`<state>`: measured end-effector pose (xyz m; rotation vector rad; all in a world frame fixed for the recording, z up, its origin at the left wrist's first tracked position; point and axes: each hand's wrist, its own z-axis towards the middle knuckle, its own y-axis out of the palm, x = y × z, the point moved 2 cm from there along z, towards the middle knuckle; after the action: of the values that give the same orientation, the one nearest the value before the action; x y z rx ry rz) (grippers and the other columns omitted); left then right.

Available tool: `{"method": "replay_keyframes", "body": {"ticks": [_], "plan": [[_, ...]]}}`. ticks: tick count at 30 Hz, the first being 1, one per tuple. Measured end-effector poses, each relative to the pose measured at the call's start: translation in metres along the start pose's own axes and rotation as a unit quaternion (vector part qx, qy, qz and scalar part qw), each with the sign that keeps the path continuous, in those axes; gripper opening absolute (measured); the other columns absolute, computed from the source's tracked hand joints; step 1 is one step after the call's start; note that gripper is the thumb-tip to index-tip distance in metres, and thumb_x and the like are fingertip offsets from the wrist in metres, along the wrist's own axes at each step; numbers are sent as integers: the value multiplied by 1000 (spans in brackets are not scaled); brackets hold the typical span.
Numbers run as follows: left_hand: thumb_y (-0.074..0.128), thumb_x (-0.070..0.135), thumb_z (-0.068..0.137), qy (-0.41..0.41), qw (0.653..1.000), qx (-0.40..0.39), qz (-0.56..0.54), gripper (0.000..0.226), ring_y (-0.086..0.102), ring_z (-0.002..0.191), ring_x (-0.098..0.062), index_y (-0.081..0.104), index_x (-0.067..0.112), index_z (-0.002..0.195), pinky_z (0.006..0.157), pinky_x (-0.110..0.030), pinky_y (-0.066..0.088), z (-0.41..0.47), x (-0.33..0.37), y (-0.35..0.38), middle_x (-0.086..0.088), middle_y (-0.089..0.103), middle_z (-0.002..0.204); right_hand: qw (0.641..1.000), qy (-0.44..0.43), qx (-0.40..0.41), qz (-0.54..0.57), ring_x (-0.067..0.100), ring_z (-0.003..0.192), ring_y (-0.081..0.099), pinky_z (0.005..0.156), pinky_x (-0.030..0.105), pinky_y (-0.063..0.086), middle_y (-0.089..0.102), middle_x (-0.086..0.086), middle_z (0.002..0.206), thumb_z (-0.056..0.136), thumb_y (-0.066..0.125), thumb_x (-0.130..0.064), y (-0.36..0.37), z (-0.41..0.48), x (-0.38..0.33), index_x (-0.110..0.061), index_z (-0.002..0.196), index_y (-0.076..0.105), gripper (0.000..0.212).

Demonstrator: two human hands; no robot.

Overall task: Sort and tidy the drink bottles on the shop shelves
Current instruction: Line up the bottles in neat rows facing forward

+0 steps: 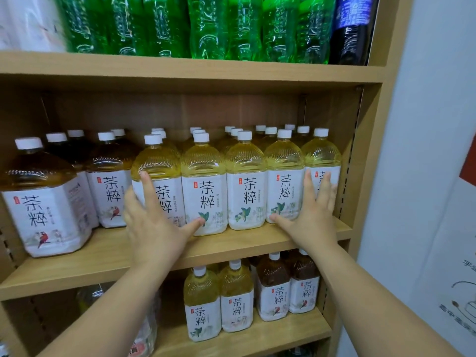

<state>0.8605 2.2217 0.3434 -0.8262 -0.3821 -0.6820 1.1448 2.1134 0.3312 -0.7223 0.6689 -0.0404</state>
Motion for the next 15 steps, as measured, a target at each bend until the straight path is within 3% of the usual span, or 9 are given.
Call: {"method": "replay_keyframes", "body": {"ticks": [5, 9, 15], "plan": [[85, 71, 54, -2, 1000, 2, 7, 152, 19, 150, -43, -24, 40, 155, 116, -60, 33, 1, -1, 2, -15, 11, 164, 1000, 12, -5, -2, 28, 155, -22, 125, 60, 17, -28, -6, 167, 72, 84, -58, 0, 6, 5, -40, 161, -9, 130], [85, 71, 54, -1, 1000, 3, 11, 151, 21, 148, -42, -23, 40, 155, 116, -59, 34, 1, -1, 3, -15, 12, 162, 1000, 1, -5, 4, 33, 154, -24, 125, 60, 10, -33, -2, 165, 72, 82, -63, 0, -1, -8, -49, 155, -18, 131], [84, 72, 57, 12, 1000, -8, 24, 151, 25, 146, -40, -26, 39, 154, 114, -56, 37, 1, -3, -2, -15, 15, 160, 998, -22, -44, -41, 39, 150, -31, 121, 67, 17, -44, -1, 159, 76, 73, -71, 11, -8, -29, -59, 149, -24, 123]]}}
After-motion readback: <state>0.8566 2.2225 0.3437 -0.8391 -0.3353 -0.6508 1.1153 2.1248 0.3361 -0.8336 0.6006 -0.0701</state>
